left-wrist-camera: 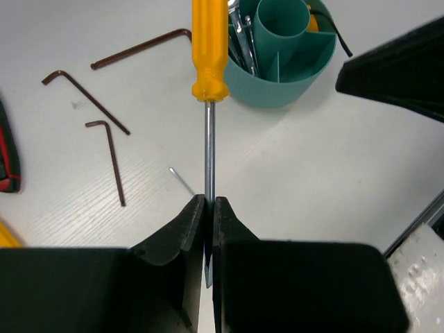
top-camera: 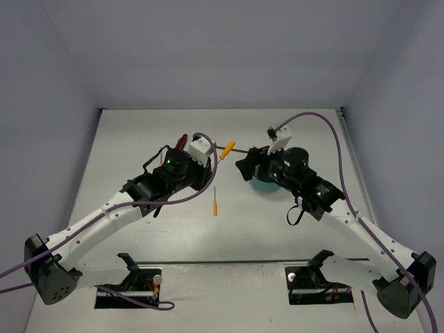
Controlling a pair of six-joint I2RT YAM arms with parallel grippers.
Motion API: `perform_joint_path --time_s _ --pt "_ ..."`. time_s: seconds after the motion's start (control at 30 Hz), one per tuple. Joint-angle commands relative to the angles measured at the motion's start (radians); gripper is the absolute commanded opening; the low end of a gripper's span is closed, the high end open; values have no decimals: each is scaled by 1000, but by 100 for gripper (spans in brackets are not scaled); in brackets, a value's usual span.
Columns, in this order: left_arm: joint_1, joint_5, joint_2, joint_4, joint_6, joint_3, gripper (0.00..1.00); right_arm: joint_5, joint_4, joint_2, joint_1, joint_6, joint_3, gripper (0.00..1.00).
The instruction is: Sort the tools into containers
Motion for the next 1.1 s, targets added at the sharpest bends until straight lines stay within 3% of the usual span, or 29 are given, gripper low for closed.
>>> perform_joint_path --time_s 0.0,0.2,0.4,0.63,0.83,1.07 --pt "21 87 -46 -235 87 144 0 -87 -3 -7 62 -373 82 73" --pt "45 149 -50 -354 125 190 0 -220 -86 30 106 -565 136 74" --pt "59 261 -28 -456 123 235 0 -184 -94 41 213 -649 154 73" --pt "66 332 -30 -508 116 271 0 -39 -133 114 383 -718 189 70" --pt "68 404 -40 -549 115 283 0 80 -134 129 448 -757 184 68" --pt "68 411 -42 -606 112 285 0 339 -133 135 585 -824 194 67"
